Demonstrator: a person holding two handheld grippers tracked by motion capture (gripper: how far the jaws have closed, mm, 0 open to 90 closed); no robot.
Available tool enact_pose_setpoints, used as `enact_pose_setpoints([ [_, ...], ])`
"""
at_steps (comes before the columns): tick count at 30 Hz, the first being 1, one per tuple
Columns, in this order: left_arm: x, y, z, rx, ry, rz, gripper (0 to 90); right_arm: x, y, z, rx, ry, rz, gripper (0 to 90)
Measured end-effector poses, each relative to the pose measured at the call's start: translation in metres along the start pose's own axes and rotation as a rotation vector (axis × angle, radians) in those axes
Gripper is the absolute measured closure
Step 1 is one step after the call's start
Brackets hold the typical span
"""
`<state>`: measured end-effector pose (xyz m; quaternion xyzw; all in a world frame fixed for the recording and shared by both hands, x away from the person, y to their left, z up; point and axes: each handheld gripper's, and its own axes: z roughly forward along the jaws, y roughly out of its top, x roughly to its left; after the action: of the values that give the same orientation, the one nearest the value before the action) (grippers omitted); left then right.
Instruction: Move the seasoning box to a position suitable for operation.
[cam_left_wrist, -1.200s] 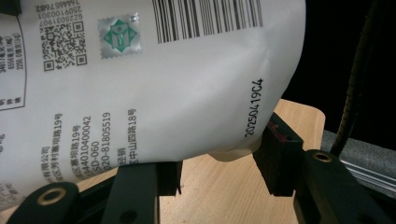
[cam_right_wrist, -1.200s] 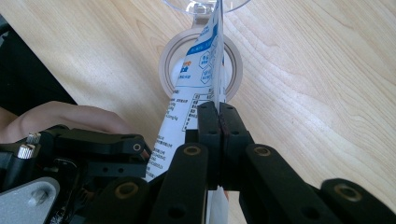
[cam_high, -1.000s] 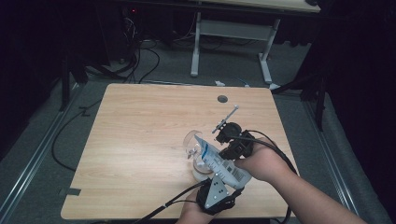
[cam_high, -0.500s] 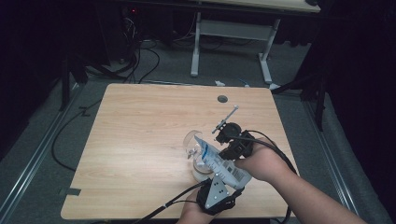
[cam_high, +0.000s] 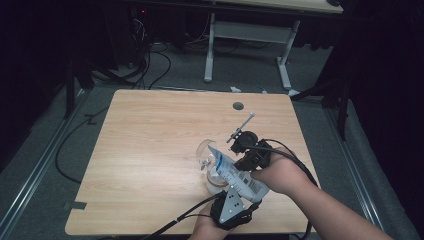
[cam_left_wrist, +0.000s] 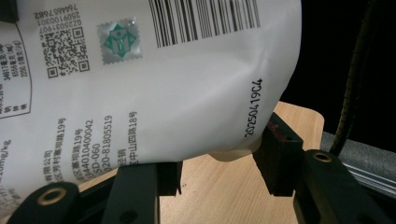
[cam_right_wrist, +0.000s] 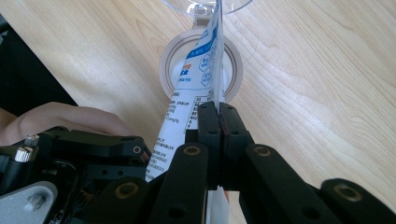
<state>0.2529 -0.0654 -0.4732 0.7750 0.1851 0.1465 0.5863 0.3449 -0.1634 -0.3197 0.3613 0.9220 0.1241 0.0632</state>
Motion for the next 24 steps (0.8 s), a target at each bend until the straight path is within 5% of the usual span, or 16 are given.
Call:
enact_pose_setpoints([
  [24, 0.0, 0.001, -0.0001, -0.007, 0.007, 0.002, 56.8, 0.0, 0.0003, -0.0022, -0.008, -0.003, -0.005, 89.6],
])
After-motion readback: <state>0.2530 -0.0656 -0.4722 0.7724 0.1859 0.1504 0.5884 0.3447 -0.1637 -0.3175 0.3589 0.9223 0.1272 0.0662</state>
